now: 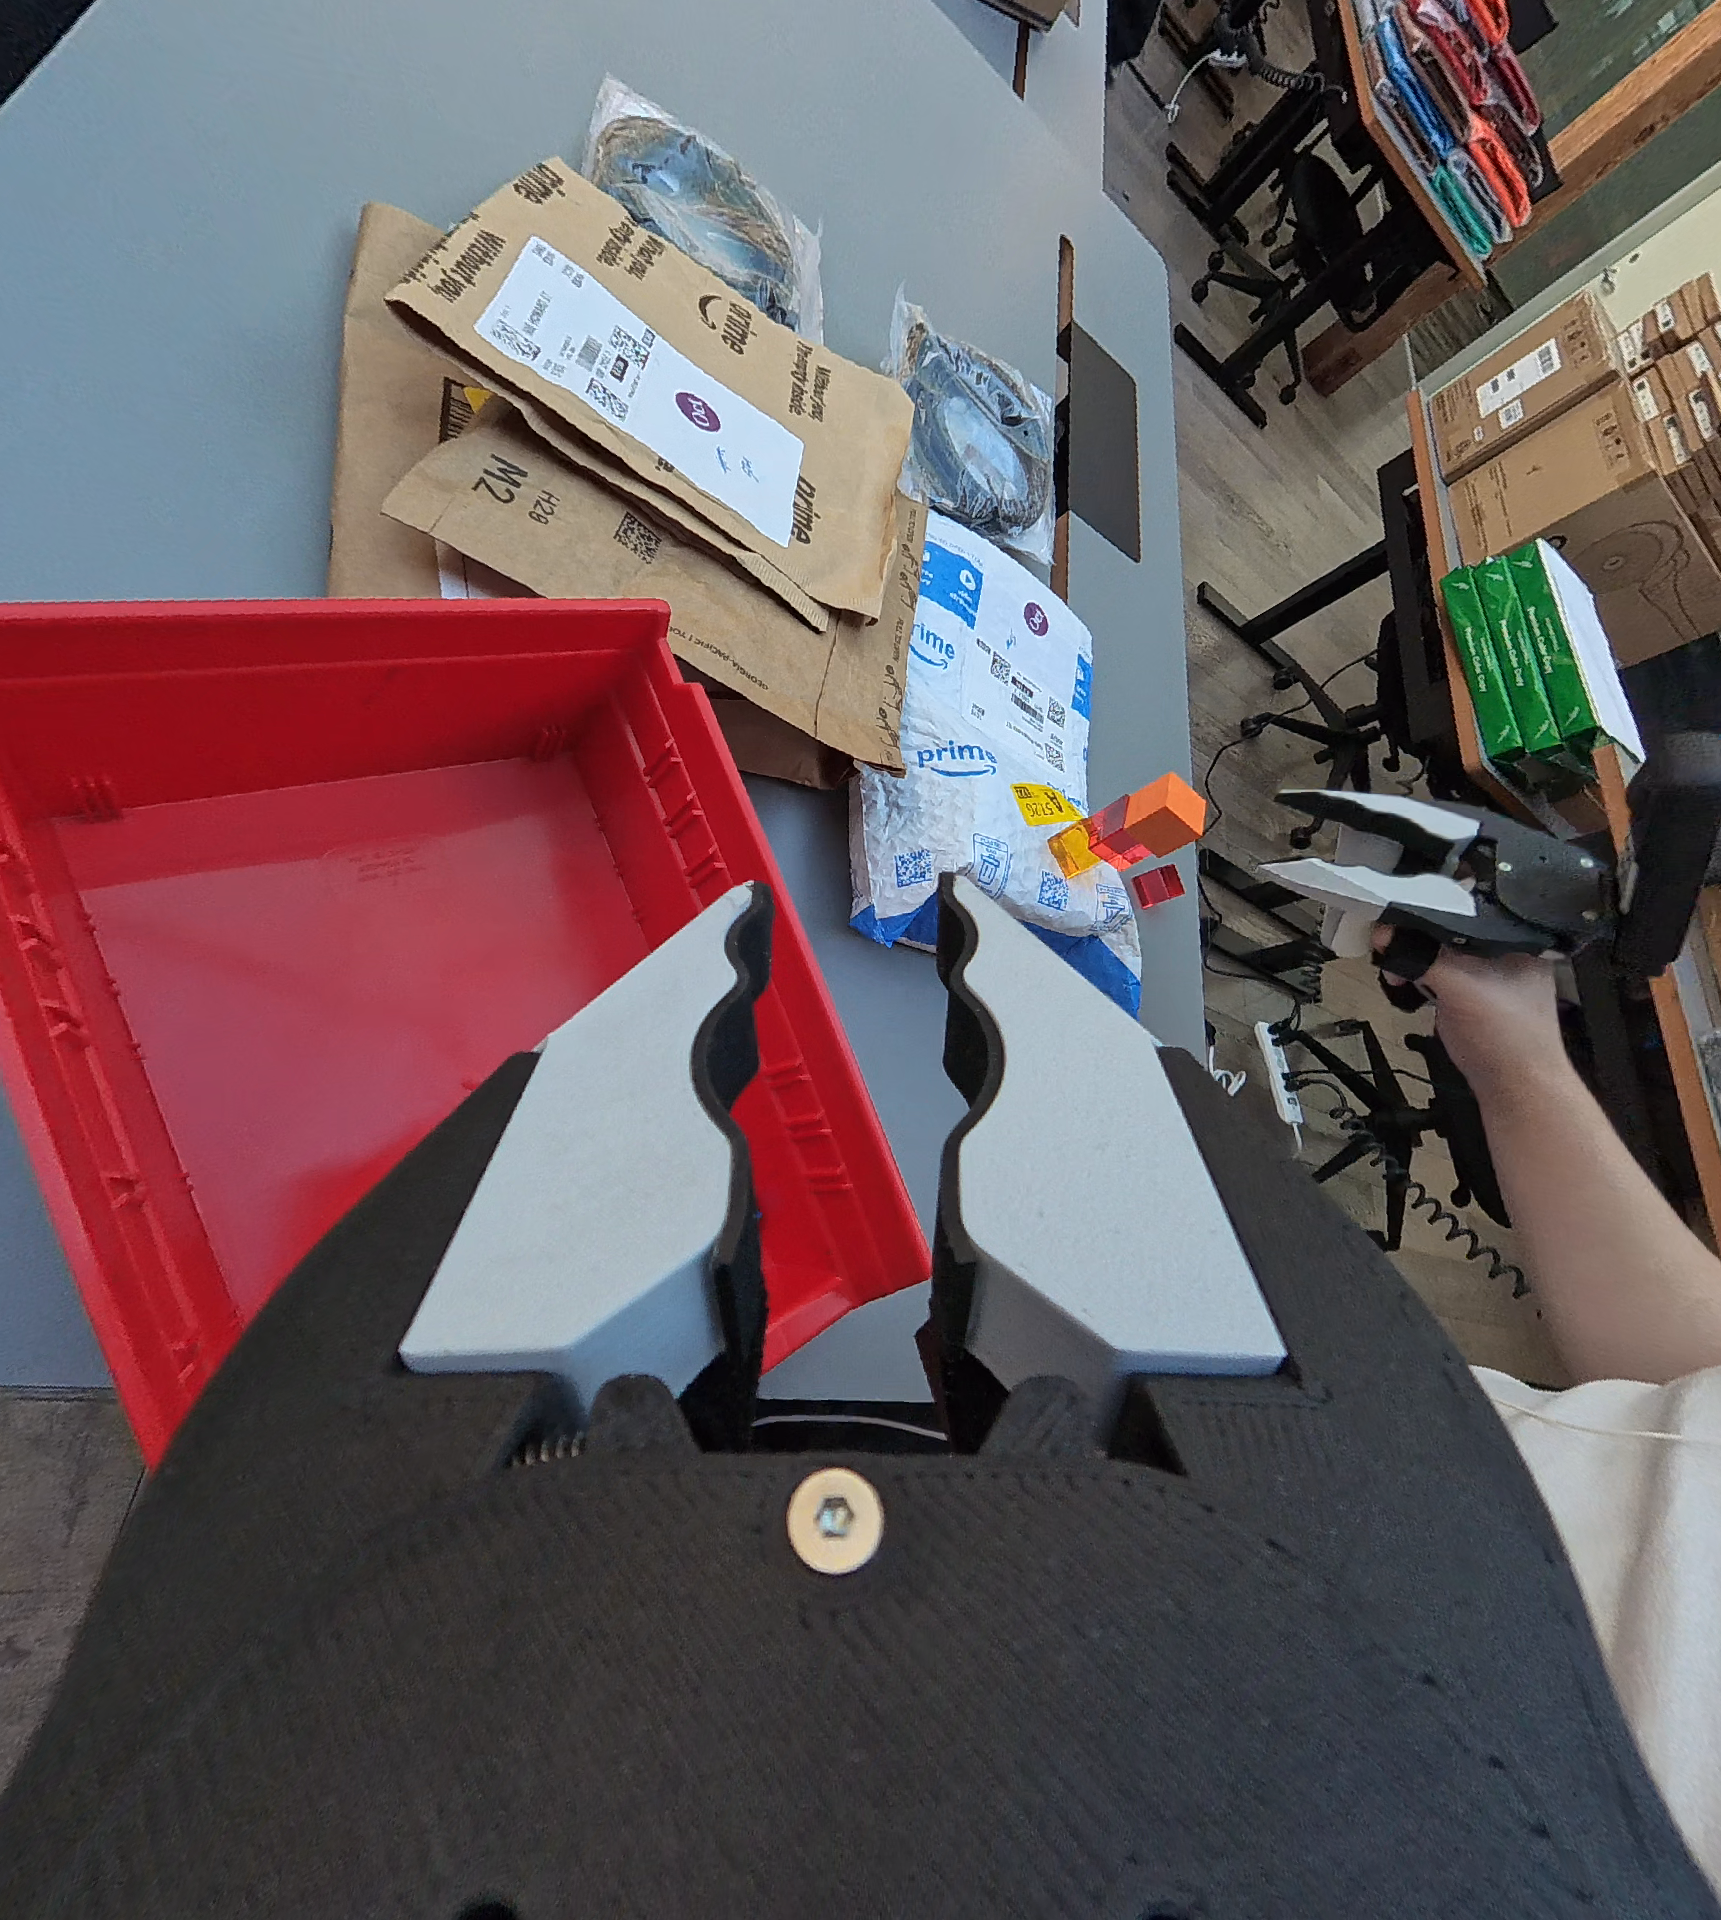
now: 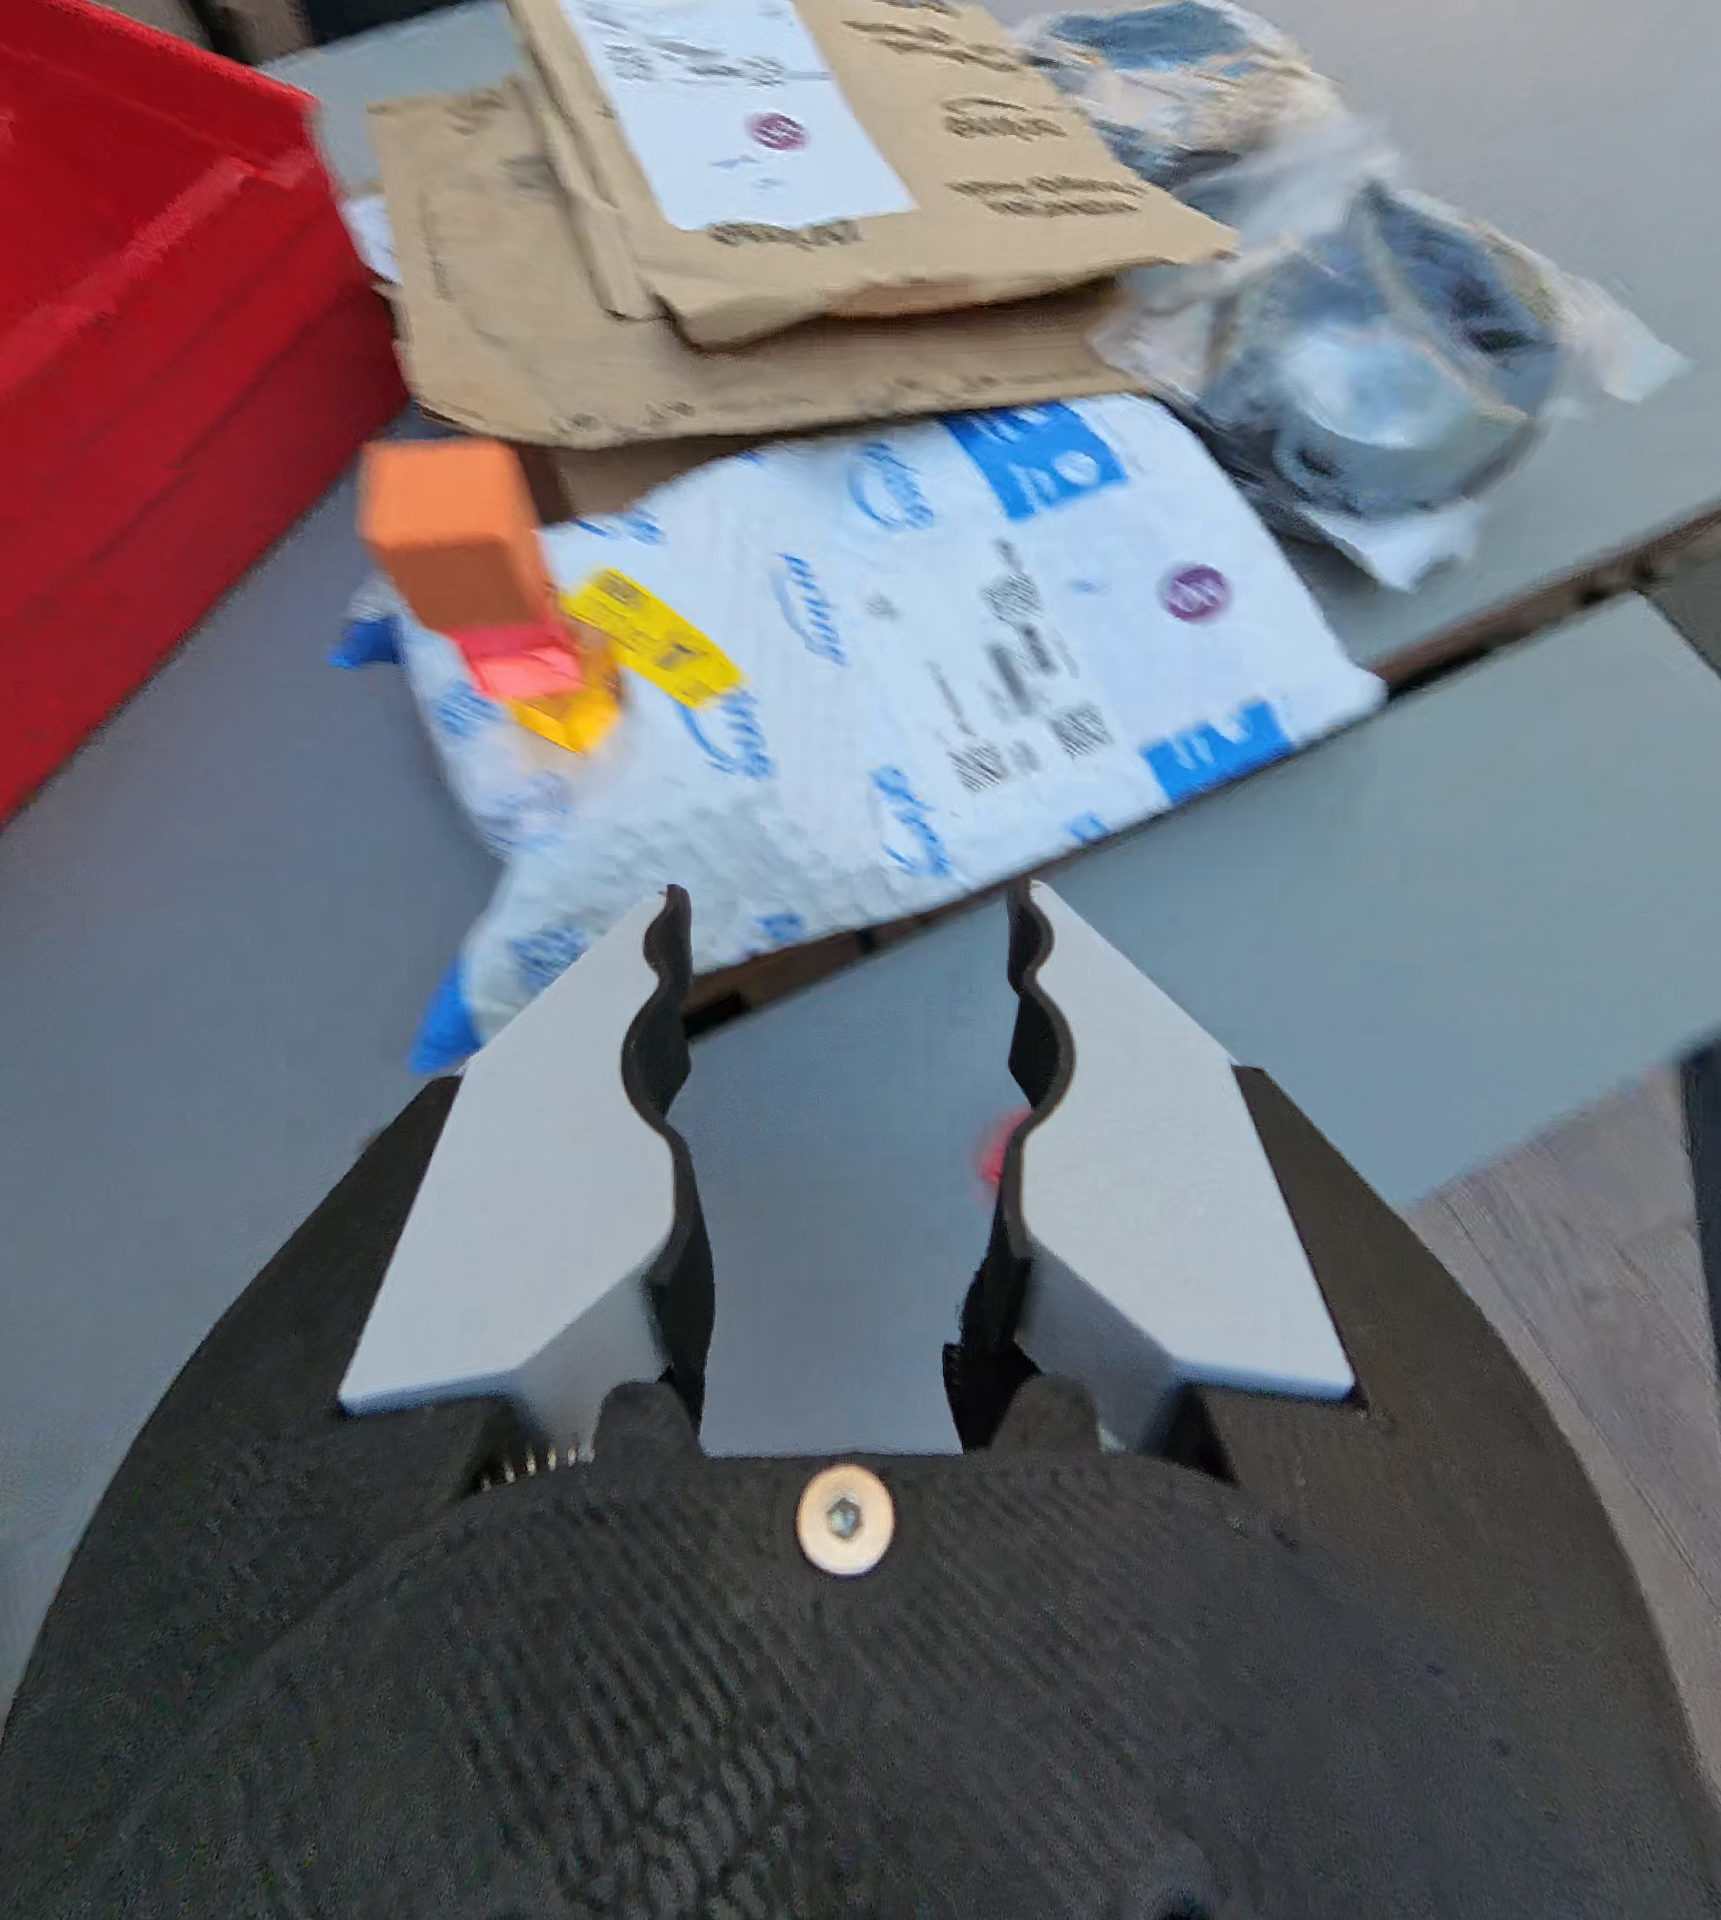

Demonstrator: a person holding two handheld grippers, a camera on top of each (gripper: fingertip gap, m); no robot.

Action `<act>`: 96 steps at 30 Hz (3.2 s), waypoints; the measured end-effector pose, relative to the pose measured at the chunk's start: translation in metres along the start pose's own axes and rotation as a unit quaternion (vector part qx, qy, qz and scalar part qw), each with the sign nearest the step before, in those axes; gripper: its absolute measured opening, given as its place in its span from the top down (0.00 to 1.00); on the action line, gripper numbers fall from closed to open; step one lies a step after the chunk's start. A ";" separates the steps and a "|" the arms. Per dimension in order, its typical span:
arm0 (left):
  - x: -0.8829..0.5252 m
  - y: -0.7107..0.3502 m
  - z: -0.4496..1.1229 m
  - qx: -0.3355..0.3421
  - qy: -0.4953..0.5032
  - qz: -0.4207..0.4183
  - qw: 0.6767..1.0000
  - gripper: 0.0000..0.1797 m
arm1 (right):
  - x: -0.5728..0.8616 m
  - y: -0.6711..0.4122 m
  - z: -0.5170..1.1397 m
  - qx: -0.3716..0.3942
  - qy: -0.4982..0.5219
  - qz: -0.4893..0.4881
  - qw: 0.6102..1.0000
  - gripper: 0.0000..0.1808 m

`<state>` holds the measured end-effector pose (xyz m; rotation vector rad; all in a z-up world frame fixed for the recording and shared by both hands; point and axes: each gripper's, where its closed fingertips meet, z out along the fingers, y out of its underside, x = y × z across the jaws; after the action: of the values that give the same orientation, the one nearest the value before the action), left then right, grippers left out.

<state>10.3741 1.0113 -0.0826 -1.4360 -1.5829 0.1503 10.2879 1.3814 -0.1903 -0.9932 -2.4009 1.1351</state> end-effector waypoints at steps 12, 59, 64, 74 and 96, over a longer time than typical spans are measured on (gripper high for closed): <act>0.026 -0.011 0.014 -0.013 0.011 0.029 0.999 0.84 | 0.067 0.124 0.041 -0.009 0.172 0.123 0.977 0.72; 0.020 -0.001 0.002 -0.010 0.013 0.008 1.000 0.86 | -0.085 -0.071 0.038 0.079 -0.046 -0.031 0.995 0.83; 0.019 -0.001 0.003 -0.008 0.013 0.008 1.000 0.86 | -0.085 -0.075 0.038 0.086 -0.053 -0.025 0.995 0.82; 0.006 0.012 -0.003 -0.026 -0.011 0.023 0.999 0.84 | -0.089 -0.087 0.017 0.113 -0.081 -0.031 0.990 0.67; -0.083 0.234 0.065 -0.461 0.011 0.368 0.808 0.87 | -0.101 -0.084 -0.047 0.155 -0.052 0.006 0.987 0.67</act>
<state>10.4808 1.0447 -0.3134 -2.7641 -0.9781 -0.2349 10.3468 1.2992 -0.0936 -0.8640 -2.2026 1.5412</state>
